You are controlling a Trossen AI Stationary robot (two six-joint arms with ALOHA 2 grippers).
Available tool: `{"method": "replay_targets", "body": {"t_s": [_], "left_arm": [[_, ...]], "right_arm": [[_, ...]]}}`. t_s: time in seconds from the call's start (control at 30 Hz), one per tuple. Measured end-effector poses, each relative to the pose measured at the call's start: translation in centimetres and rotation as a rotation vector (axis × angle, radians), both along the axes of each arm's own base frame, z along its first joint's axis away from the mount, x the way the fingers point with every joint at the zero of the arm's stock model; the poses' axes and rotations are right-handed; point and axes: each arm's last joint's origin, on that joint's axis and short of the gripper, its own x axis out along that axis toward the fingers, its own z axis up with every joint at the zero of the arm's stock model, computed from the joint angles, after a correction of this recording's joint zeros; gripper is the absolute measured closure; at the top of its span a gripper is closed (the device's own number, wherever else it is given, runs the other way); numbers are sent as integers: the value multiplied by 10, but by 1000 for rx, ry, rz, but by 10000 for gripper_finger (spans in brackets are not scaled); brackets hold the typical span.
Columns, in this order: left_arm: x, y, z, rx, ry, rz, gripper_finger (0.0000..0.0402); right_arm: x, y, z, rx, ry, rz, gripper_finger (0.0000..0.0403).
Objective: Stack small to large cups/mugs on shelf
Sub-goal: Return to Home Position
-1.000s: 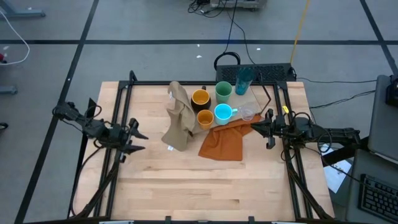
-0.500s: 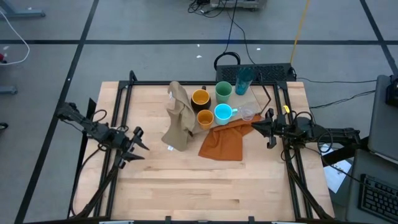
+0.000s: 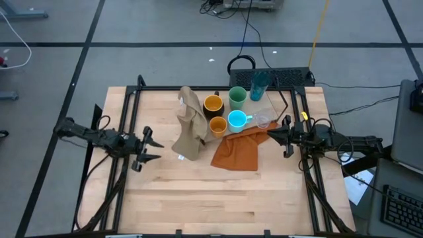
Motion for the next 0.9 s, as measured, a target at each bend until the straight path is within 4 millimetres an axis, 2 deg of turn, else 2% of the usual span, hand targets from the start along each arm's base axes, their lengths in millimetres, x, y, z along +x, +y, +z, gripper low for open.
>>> {"method": "replay_targets", "body": {"t_s": [0.57,0.9], "left_arm": [[5,28,-4,2,38,227,211],[5,32,-5,-38,61,189,211]], "right_arm": [[0,0,-2,-7,22,-1,367],[1,0,-4,-37,43,-4,367]]}}
